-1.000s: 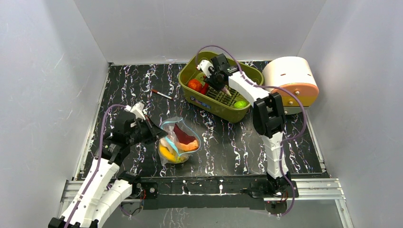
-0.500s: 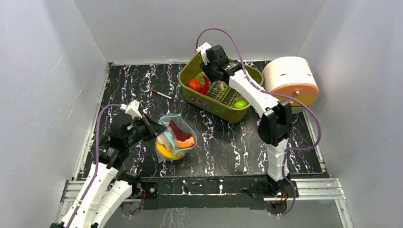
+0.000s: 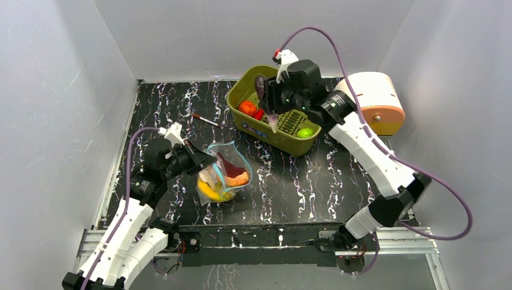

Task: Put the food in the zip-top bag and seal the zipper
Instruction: Pick up the fake vegetable from the bin, then place the fake vegetable in the zipper food storage bag.

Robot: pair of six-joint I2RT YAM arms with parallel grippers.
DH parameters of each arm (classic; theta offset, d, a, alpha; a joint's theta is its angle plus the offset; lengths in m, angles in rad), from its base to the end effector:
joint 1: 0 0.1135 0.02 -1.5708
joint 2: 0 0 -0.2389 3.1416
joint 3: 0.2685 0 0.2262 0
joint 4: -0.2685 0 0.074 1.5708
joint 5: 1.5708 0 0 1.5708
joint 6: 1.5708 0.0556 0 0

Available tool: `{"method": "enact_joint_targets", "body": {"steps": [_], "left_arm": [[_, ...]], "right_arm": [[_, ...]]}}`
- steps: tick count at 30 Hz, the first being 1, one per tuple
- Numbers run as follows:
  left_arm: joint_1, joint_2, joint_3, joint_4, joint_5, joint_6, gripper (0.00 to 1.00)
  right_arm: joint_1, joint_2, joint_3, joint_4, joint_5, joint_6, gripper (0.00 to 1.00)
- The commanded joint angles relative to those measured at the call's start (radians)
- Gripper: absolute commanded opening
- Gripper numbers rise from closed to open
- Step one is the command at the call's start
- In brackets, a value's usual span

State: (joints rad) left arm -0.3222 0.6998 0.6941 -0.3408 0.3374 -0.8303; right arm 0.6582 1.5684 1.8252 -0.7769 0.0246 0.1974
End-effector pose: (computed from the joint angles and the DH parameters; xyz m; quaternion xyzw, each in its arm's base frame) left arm 0.1598 -0.0728 0.2832 -0.1094 0.8051 -0.4239 0.4001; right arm 0.2600 0.1993 0.4014 -0.1915 0.8436 0.1984 0.4607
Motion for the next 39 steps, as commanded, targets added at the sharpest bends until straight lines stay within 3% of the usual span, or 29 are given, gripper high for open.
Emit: {"method": "enact_joint_targets", "body": {"steps": [1, 6, 14, 20, 39], "left_arm": [[0.003, 0.015, 0.052, 0.033, 0.04, 0.023, 0.0], [0.002, 0.029, 0.068, 0.035, 0.04, 0.046, 0.0], [0.002, 0.053, 0.067, 0.045, 0.054, 0.05, 0.0], [0.003, 0.07, 0.089, 0.049, 0.069, 0.062, 0.0], [0.003, 0.028, 0.066, 0.058, 0.176, 0.06, 0.0]], "right_arm": [[-0.002, -0.131, -0.122, 0.036, -0.243, 0.207, 0.28], [0.01, -0.246, -0.296, 0.095, -0.393, 0.296, 0.28], [0.131, -0.278, -0.425, 0.088, -0.441, 0.352, 0.29], [0.247, -0.224, -0.429, 0.064, -0.396, 0.376, 0.29], [0.31, -0.012, -0.325, -0.018, -0.259, 0.414, 0.34]]}}
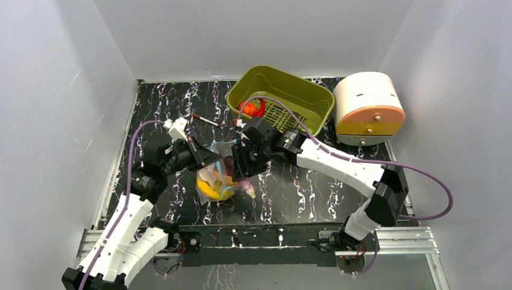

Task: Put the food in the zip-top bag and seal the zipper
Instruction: Place the fake vegetable in the zipper food storage bag.

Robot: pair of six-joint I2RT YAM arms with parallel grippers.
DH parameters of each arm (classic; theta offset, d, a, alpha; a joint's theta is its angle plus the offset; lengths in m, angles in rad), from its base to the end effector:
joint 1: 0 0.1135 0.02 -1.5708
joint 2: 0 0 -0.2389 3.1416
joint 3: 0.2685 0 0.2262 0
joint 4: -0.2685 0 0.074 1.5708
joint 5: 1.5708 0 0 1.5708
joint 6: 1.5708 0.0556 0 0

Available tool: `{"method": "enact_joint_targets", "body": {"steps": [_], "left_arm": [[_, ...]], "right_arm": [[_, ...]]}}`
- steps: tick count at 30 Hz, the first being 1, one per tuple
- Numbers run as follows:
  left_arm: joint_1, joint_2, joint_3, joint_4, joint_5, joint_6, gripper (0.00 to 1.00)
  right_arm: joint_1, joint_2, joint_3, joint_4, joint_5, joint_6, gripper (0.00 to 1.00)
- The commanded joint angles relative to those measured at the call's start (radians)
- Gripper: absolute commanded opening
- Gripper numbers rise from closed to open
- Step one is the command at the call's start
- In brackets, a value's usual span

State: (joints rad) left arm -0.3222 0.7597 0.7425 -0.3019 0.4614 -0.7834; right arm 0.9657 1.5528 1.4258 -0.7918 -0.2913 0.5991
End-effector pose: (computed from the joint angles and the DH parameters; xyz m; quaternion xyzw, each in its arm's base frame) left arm 0.1661 -0.0816 0.2954 -0.0499 0.7987 -0.4571 0.3880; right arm 0.1671 0.2697 0.2831 -0.2165 0.9131 0.3209 0.1278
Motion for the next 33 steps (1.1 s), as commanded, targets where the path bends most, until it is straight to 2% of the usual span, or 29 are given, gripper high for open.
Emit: {"method": "enact_joint_targets", "body": {"steps": [1, 12, 18, 21, 25, 33], "left_arm": [[0.003, -0.033, 0.015, 0.019, 0.06, 0.014, 0.0], [0.003, -0.008, 0.038, 0.004, 0.133, 0.045, 0.0], [0.003, -0.016, 0.034, -0.006, 0.134, 0.036, 0.0], [0.003, -0.019, 0.028, -0.01, 0.138, 0.031, 0.0], [0.003, -0.027, 0.03, -0.015, 0.131, 0.031, 0.0], [0.003, -0.037, 0.035, -0.03, 0.124, 0.031, 0.0]], "right_arm": [[0.001, 0.012, 0.083, -0.012, 0.069, 0.014, 0.34], [0.001, 0.119, 0.189, -0.019, 0.098, 0.01, 0.38], [0.002, 0.144, 0.196, 0.059, 0.136, 0.006, 0.44], [0.001, 0.154, 0.194, 0.077, 0.15, 0.001, 0.51], [0.001, 0.143, 0.18, 0.079, 0.166, -0.004, 0.54], [0.002, 0.055, 0.11, 0.097, 0.155, 0.014, 0.48]]}}
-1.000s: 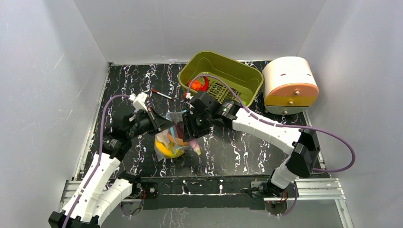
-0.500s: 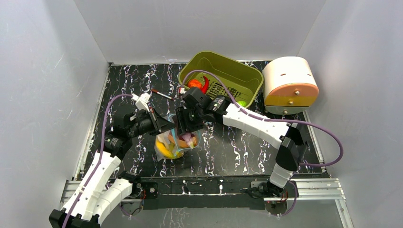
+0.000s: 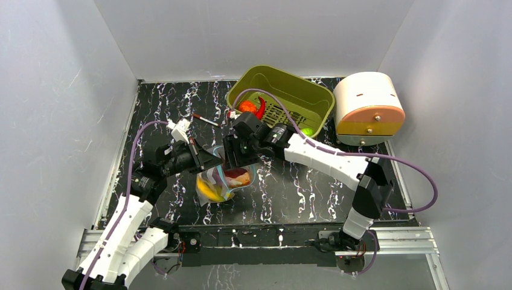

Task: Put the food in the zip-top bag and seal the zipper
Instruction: Place the fake vegetable in the zipper food storage bag.

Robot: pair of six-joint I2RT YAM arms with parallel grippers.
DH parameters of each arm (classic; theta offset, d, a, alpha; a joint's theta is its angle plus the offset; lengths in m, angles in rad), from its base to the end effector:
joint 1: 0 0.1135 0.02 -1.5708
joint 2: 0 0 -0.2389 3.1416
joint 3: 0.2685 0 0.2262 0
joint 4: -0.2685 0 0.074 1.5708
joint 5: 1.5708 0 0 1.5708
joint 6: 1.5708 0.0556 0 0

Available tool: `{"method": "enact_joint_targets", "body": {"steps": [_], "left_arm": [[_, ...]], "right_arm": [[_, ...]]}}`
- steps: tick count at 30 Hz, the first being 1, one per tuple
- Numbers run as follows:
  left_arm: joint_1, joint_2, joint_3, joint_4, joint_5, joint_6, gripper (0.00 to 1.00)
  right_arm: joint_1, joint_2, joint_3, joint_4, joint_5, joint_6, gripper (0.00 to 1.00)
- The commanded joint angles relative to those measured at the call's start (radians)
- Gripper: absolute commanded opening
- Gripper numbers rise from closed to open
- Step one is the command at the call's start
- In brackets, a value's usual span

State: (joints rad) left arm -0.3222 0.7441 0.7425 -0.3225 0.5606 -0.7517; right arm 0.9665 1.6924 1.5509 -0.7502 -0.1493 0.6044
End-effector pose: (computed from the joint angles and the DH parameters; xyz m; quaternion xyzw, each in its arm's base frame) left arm 0.1587 -0.0842 0.2964 -0.0085 0.7967 -0.4800 0.3671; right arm 0.1945 0.2963 0.2789 -0.1937 0.9204 0.2846 0.1851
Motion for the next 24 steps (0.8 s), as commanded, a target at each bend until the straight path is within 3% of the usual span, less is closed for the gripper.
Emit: {"method": "enact_joint_targets", "body": {"steps": [1, 14, 24], "left_arm": [[0.002, -0.022, 0.036, -0.013, 0.025, 0.001, 0.0], [0.003, -0.027, 0.046, -0.064, -0.007, 0.076, 0.0], [0.003, -0.032, 0.01, -0.033, -0.003, 0.086, 0.0]], "right_arm": [[0.0, -0.095, -0.02, 0.056, 0.013, 0.009, 0.47], [-0.06, -0.19, 0.048, 0.075, 0.155, -0.138, 0.46], [-0.215, -0.204, 0.035, 0.212, 0.303, -0.473, 0.44]]}}
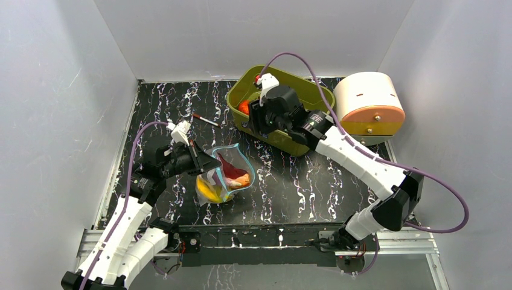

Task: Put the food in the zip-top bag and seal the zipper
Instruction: Pick up the fake vegetable from the bin.

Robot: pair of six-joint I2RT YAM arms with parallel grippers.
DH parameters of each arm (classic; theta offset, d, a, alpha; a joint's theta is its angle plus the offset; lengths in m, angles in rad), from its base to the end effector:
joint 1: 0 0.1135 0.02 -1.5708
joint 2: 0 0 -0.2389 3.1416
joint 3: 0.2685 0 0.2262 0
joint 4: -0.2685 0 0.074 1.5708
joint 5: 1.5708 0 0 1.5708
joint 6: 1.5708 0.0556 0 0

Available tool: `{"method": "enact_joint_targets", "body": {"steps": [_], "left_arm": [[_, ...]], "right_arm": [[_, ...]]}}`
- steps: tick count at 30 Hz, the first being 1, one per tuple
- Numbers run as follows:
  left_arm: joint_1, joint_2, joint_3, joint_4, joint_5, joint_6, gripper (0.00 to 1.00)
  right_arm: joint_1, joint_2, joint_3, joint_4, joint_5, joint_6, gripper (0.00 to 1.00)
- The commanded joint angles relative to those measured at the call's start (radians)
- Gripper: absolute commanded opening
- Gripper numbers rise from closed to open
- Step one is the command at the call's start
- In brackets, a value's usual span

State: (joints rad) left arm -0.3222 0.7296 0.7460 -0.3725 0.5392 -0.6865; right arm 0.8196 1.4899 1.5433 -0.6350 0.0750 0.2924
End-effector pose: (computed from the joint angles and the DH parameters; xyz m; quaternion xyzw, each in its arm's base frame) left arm 0.1551 -0.0819 0.2939 0.0061 0.8059 -0.4573 0.3759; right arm 0.2238 0.2335 0.3521 -0.2120 0.8538 0.2223 0.4203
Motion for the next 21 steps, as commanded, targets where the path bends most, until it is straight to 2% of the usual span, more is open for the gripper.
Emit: {"method": "enact_joint_targets", "body": {"steps": [1, 9, 16, 18, 21], "left_arm": [[0.003, -0.025, 0.007, 0.018, 0.016, 0.032, 0.0], [0.003, -0.098, -0.04, 0.053, -0.027, 0.014, 0.0], [0.003, -0.158, -0.209, 0.179, -0.075, -0.176, 0.0], [0.003, -0.176, -0.205, 0.152, -0.109, -0.178, 0.0], [0.003, -0.17, -0.137, 0.026, -0.158, -0.131, 0.0]], "right_arm": [[-0.085, 0.014, 0.055, 0.097, 0.086, -0.173, 0.44], [-0.198, 0.106, 0.039, 0.141, 0.084, -0.256, 0.47], [-0.32, 0.198, 0.031, 0.199, 0.018, -0.362, 0.48], [-0.345, 0.241, 0.074, 0.181, 0.01, -0.386, 0.48], [-0.373, 0.325, 0.149, 0.101, 0.01, -0.393, 0.47]]}}
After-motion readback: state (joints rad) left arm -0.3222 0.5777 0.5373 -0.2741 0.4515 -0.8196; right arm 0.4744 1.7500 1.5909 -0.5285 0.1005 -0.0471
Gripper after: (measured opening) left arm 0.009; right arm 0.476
